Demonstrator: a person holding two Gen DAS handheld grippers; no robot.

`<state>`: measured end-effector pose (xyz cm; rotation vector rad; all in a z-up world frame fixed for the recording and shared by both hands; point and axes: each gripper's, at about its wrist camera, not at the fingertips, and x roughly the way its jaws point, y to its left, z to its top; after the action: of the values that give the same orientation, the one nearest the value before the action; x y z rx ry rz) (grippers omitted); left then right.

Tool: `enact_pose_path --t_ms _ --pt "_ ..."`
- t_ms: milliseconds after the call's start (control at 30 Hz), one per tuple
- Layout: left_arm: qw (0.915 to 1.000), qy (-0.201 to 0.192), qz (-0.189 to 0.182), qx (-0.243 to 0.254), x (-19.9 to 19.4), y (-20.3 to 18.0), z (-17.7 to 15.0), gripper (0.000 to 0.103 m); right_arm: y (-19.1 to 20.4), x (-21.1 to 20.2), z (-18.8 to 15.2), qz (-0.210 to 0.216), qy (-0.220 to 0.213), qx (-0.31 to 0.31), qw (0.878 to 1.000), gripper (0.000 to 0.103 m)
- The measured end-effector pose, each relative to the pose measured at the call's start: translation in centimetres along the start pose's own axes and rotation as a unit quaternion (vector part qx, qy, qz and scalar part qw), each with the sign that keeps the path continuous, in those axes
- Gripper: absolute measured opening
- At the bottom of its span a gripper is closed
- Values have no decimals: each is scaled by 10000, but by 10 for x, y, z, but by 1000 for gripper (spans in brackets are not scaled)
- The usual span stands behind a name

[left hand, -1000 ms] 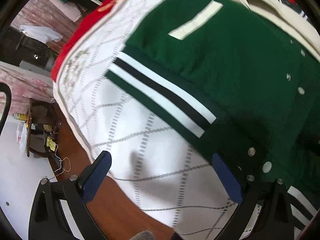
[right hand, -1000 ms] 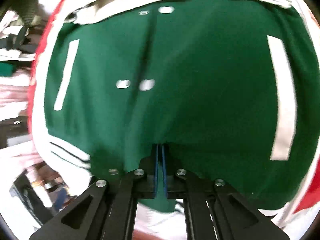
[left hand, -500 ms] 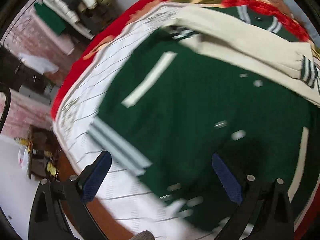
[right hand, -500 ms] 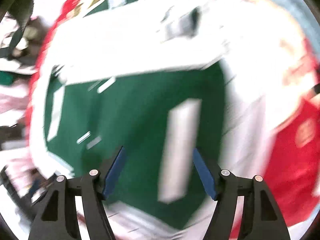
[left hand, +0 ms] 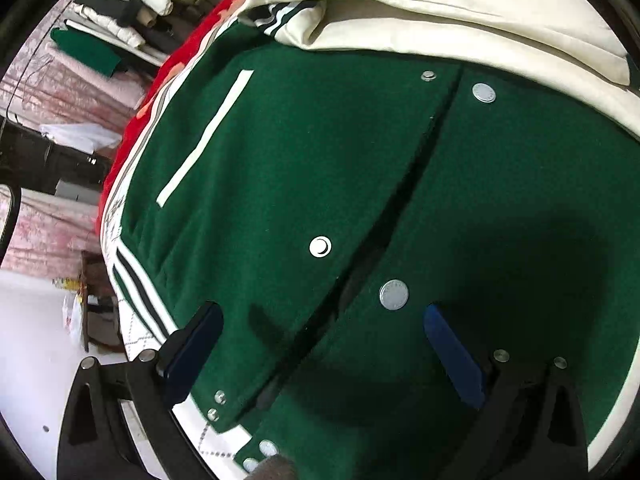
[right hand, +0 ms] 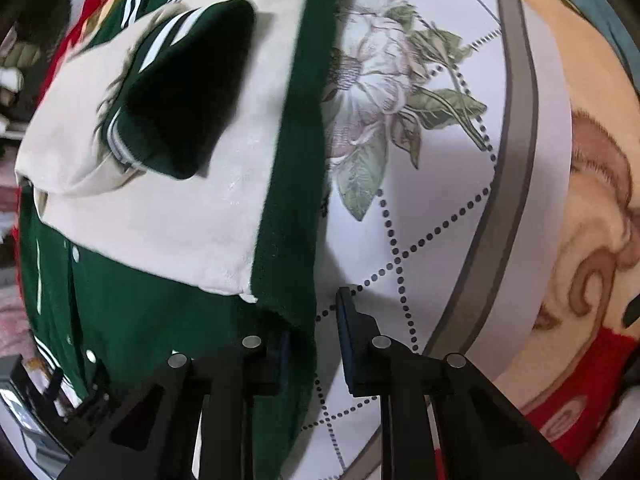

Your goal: Fold large clothes

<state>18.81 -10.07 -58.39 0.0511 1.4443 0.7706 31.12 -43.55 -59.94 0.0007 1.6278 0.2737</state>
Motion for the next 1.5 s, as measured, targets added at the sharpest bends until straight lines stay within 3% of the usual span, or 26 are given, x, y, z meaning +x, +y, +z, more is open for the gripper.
enact_pose_path --t_ms 67,100,133,167,200,333,433,567,667,767,833,1000,1033,1067,1100,1133,1167,1200,1267,1367,1500 --pt "9999 -41 143 16 -10 3 5 103 -1 -12 -2 175 31 -97 9998 27" --pt "9997 -131 226 31 -20 5 3 103 -6 -23 -6 287 -35 -102 9995 36" --pt "9991 -261 326 83 -37 6 -2 103 -10 -34 -12 336 -125 -117 9993 46" --pt "9986 -346 381 141 -50 5 -8 103 -19 -48 -19 381 -242 -132 9989 67" --pt "9979 -435 419 243 -69 1 -18 103 -27 -58 -26 435 -325 -133 9984 78" --pt "9951 -524 429 717 -116 -41 -62 103 -69 -79 -56 299 -247 84 9992 78" --pt "9874 -686 593 1295 -140 -89 -99 103 -107 -87 -93 177 -94 432 9989 78" --pt "9745 -797 775 1950 -141 -136 -137 103 -125 -67 -127 -18 3 907 9959 78" --pt "9652 -819 898 2315 -128 -167 -156 103 -143 -55 -135 -51 129 1218 9925 78" --pt "9608 -662 1205 2407 -100 -179 -153 103 -140 -46 -129 -143 142 1234 9922 78" --pt "9655 -526 1255 2221 -80 -171 -138 103 -140 -43 -127 -117 123 1225 9923 78" --pt "9748 -595 1234 1759 -75 -149 -105 103 -120 -26 -111 110 102 1100 9938 78" --pt "9765 -613 1194 1685 -75 -144 -101 101 -113 -22 -105 243 68 1063 9940 78" --pt "9802 -619 1047 1563 -75 -135 -95 88 -104 -19 -98 445 9 1024 9937 78" --pt "9827 -625 946 1468 -78 -132 -93 63 -97 -16 -92 602 -38 998 9932 78" --pt "9854 -678 784 1352 -82 -125 -90 50 -89 -13 -85 808 -119 966 9920 78" --pt "9869 -726 673 1277 -86 -123 -88 27 -78 -12 -76 1092 -252 908 9895 78" --pt "9880 -793 541 1211 -93 -118 -85 15 -67 -11 -67 1366 -387 821 9865 78" --pt "9887 -941 413 1091 -105 -107 -80 11 -46 -8 -47 1909 -575 754 9770 79" --pt "9886 -1016 304 1071 -115 -101 -73 9 -27 -5 -22 2449 -822 889 9620 93" --pt "9887 -989 184 1111 -120 -94 -63 9 -10 11 16 3129 -1105 1344 9337 93"
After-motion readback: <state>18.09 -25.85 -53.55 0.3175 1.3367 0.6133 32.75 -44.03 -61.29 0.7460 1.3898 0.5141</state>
